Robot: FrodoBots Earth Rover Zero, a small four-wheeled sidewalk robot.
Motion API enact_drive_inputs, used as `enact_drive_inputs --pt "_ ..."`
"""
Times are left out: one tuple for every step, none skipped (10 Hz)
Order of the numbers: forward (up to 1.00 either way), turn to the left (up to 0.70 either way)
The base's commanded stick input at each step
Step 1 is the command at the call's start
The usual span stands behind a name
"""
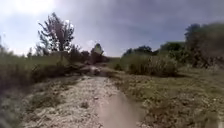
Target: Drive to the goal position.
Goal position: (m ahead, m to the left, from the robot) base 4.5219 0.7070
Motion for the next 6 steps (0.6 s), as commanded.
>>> enact_drive_inputs --pt "0.85 0.00" --pt "0.85 0.00" --pt "0.85 0.00" --pt "0.85 0.00" --pt "0.85 0.00" --pt "0.85 0.00"
